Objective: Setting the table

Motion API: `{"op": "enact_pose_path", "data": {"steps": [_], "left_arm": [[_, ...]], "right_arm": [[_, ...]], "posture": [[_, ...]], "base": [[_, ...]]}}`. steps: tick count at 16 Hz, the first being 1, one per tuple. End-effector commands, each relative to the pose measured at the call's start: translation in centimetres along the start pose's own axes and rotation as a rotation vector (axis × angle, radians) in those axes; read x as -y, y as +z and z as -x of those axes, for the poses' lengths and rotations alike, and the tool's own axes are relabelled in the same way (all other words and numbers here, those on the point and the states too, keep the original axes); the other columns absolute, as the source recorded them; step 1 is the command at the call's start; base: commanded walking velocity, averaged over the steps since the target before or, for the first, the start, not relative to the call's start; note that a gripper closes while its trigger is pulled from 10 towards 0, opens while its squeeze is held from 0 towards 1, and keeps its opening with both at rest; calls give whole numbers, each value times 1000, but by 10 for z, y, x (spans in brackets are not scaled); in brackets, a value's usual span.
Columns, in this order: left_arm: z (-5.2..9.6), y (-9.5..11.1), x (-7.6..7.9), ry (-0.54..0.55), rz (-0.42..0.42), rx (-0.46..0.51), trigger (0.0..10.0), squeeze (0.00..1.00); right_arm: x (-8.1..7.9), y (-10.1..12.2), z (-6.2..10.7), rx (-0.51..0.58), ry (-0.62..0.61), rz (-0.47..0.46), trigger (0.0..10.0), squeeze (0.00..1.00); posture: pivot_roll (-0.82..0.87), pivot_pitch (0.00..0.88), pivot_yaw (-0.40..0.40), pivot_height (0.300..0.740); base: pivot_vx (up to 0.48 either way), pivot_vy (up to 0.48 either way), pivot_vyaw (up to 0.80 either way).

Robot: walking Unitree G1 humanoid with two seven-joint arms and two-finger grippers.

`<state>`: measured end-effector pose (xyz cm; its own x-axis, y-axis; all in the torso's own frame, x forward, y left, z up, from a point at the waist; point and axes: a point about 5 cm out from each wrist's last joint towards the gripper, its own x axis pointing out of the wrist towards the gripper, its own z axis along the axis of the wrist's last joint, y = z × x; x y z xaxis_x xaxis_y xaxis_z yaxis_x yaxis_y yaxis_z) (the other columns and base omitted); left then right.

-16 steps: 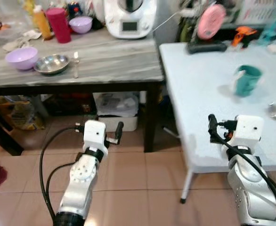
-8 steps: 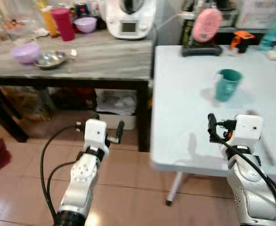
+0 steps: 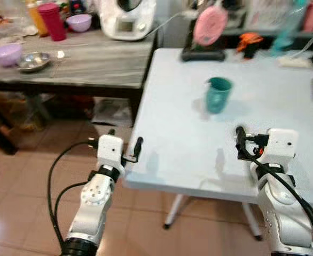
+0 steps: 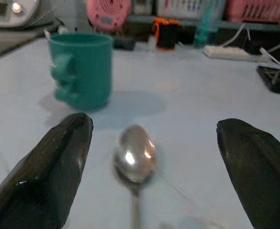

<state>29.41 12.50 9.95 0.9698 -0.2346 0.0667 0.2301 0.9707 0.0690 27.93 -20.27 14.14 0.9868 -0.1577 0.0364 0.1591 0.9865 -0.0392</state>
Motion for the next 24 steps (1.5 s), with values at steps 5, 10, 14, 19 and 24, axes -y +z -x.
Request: {"op": "enact_pose_path", "data": {"steps": [5,10,14,19,24], "left_arm": [[6,-4,-5,-4,-9,-18,10000,0],[14,8,9,-274,13,61,10000,0],[21,7,20,-479,-34,42,10000,0],[24,10,26,-551,-7,54,10000,0],[25,11,30,-588,-14,57,10000,0]], "right_arm": [[-7,1,0,7,18,-7,10000,0],[-16,-1,-6,-14,47,-24,10000,0],[-33,-4,-20,-53,113,3,10000,0],[-45,-27,-27,-187,155,51,10000,0],[-55,-31,-33,-204,178,31,10000,0]], "posture": [[-280,86,49,740],[-280,105,48,740],[-288,118,53,740],[-289,128,58,740],[-286,133,62,740]], "base": [[0,-58,0],[0,0,0],[0,0,0],[0,0,0],[0,0,0]]}}
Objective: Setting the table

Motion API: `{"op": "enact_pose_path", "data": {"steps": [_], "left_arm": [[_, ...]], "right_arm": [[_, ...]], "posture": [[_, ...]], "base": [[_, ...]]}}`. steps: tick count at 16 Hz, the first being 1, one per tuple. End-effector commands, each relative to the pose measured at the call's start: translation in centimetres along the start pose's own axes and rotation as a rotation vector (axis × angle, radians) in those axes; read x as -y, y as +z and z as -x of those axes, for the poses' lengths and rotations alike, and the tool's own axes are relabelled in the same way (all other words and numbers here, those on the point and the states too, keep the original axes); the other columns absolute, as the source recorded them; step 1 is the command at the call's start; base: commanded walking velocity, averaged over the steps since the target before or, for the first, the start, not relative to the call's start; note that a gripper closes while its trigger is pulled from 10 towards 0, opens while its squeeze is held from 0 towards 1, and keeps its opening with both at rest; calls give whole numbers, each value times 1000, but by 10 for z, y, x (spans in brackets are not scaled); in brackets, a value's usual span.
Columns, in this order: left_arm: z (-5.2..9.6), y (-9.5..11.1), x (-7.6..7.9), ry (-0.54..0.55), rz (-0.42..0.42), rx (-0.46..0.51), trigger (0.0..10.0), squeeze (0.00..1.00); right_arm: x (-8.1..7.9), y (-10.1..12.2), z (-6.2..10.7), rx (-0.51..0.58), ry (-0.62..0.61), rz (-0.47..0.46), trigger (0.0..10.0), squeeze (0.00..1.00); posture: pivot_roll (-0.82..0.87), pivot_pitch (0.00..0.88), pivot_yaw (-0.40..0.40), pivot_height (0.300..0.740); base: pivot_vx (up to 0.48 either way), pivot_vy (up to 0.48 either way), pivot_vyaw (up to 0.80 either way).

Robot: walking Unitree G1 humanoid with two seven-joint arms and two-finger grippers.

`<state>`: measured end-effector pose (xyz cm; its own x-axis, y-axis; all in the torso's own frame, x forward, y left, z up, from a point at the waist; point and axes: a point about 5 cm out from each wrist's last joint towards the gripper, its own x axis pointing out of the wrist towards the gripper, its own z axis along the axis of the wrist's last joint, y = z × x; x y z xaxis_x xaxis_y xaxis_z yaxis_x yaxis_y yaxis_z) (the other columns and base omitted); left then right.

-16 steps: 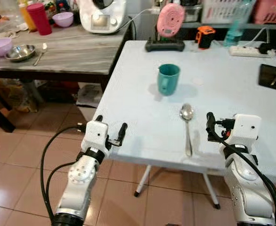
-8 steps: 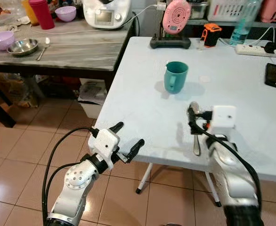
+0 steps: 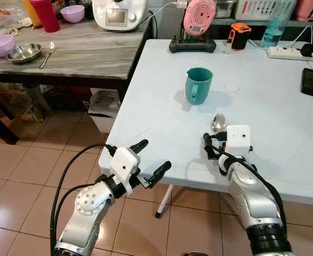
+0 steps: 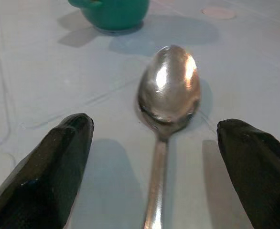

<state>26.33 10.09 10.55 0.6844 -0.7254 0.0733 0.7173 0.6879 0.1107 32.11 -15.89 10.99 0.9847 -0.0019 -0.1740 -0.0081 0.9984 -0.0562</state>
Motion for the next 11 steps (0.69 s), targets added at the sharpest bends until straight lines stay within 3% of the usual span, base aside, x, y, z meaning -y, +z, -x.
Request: {"op": "enact_pose_path", "data": {"steps": [1,2,3,11], "left_arm": [[0,2,1,-17,-11,-5,10000,0],[0,2,1,-21,-10,-5,10000,0],[0,1,2,-26,-11,-4,10000,0],[-2,0,5,-54,1,15,10000,0]], "right_arm": [[-6,-6,-2,-27,16,-20,4824,0],[-6,-8,-3,-36,19,-38,1922,0],[-7,-9,-3,-46,30,-42,0,0],[3,-24,8,-149,-28,-102,0,0]], "posture": [[-286,133,62,740],[-285,132,63,740],[-286,130,61,740],[-291,122,52,740]], "base": [[0,0,0],[0,0,0],[0,0,0],[0,0,0]]}}
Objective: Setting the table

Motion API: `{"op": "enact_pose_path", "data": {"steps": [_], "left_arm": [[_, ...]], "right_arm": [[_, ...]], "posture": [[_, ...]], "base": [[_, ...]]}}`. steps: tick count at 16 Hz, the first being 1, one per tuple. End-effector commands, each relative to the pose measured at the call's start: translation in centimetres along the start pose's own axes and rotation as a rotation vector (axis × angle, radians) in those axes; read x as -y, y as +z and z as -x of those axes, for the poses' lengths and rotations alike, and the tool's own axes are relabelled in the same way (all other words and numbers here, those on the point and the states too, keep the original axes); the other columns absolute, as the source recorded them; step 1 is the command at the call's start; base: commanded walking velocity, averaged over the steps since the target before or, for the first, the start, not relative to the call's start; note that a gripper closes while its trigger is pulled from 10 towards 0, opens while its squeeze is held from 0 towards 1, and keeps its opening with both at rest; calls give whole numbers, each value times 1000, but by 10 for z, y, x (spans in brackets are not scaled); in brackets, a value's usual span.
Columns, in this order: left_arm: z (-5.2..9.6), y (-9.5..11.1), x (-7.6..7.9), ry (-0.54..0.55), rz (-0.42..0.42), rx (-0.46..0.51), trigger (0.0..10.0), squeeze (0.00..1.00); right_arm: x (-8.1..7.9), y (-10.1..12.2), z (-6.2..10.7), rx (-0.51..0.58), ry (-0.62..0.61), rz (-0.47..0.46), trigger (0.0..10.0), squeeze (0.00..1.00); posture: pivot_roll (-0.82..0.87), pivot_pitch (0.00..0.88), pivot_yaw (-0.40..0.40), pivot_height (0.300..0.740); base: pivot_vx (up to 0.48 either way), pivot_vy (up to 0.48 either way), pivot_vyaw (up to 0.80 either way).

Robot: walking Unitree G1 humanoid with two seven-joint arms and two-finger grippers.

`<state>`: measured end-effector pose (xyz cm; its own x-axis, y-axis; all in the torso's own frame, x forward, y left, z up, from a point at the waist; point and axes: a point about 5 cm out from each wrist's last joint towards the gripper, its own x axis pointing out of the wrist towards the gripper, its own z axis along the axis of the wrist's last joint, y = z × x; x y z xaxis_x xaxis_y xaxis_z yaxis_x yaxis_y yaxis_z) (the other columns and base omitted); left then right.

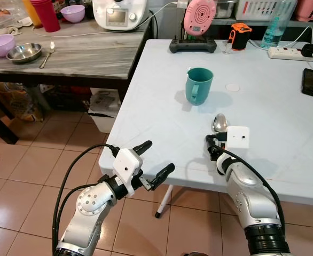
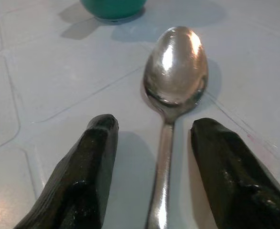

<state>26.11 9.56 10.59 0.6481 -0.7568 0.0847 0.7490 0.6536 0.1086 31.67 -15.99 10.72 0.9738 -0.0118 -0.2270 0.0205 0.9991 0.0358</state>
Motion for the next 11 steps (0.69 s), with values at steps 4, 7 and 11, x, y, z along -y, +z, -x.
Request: {"op": "enact_pose_path", "data": {"steps": [4,7,11], "left_arm": [[-1,-1,1,-39,-4,-9,10000,0],[-1,0,2,-61,-2,-16,10000,0],[-2,0,3,-71,0,-20,10000,0]], "right_arm": [[17,-21,6,-142,-79,-81,0,0],[22,-20,7,-173,-92,-95,0,0],[23,-28,9,-240,-67,-50,0,0]], "posture": [[-296,122,57,740],[-300,123,60,740],[-302,125,62,740]], "base": [[0,0,0],[0,0,0],[0,0,0]]}}
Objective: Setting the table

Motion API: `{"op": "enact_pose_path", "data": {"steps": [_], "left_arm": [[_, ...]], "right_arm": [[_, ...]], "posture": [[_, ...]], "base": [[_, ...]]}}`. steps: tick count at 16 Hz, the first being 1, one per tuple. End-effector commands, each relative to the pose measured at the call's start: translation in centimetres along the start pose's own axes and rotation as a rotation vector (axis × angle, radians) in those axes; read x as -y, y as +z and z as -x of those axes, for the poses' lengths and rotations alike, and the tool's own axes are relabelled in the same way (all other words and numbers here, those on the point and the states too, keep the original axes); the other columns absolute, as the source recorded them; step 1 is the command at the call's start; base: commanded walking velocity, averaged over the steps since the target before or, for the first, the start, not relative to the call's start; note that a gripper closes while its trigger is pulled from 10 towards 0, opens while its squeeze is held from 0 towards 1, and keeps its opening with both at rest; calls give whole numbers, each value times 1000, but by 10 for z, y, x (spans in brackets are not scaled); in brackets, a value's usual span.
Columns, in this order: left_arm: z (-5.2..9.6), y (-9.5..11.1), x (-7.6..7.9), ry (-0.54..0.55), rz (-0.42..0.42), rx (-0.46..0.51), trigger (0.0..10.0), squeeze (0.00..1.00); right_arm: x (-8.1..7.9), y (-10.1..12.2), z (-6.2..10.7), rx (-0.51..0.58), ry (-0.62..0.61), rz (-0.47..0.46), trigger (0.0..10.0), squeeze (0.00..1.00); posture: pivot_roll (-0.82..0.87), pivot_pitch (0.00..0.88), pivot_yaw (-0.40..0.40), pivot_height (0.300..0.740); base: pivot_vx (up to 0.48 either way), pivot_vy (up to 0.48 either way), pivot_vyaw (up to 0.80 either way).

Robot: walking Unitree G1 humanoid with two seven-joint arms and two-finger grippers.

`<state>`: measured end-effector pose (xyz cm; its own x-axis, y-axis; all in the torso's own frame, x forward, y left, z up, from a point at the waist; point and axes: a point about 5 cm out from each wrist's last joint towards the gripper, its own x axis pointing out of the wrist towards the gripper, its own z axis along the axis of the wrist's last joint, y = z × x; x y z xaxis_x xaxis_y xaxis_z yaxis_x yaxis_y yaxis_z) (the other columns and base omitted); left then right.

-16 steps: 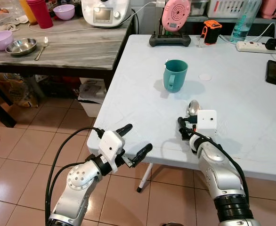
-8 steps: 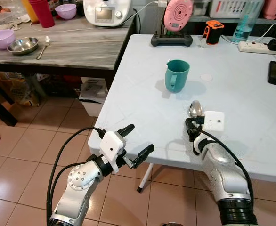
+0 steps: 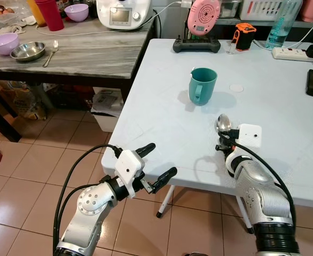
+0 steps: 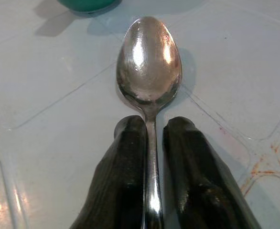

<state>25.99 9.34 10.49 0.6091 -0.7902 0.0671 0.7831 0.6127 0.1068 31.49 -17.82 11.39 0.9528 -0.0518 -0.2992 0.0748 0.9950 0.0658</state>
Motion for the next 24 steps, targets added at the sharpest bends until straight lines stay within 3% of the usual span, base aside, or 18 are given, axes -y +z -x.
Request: {"op": "enact_pose_path", "data": {"steps": [1,5,11,13,14,18,19,24], "left_arm": [[-2,1,0,-19,-4,-9,10000,0],[-2,-1,1,-23,-3,-12,10000,0],[-2,1,1,-6,-8,1,10000,0],[-3,3,-12,117,-21,0,10000,0],[-6,2,-29,277,-35,-17,10000,0],[-7,2,-52,487,20,-32,10000,0],[-6,1,-55,510,37,-34,10000,0],[-14,2,-56,550,96,7,10000,0]], "right_arm": [[6,-36,4,-176,-19,8,0,0],[7,-39,5,-194,-8,21,0,0],[0,-26,1,-142,1,-86,0,0],[-7,-7,2,-22,28,-120,0,0],[-10,4,4,52,42,-130,0,0],[-15,29,13,223,45,-158,0,0],[-12,33,16,259,22,-150,10000,0],[-6,32,21,301,-26,-93,10000,0]], "posture": [[-302,124,61,740],[-305,122,54,740],[-298,120,46,740],[-300,120,46,740],[-300,120,46,740],[-301,117,46,740],[-298,115,46,740],[-302,104,50,740]], "base": [[0,0,0],[0,0,0],[0,0,0],[0,0,0],[0,0,0],[0,0,0],[0,0,0],[0,186,0]]}}
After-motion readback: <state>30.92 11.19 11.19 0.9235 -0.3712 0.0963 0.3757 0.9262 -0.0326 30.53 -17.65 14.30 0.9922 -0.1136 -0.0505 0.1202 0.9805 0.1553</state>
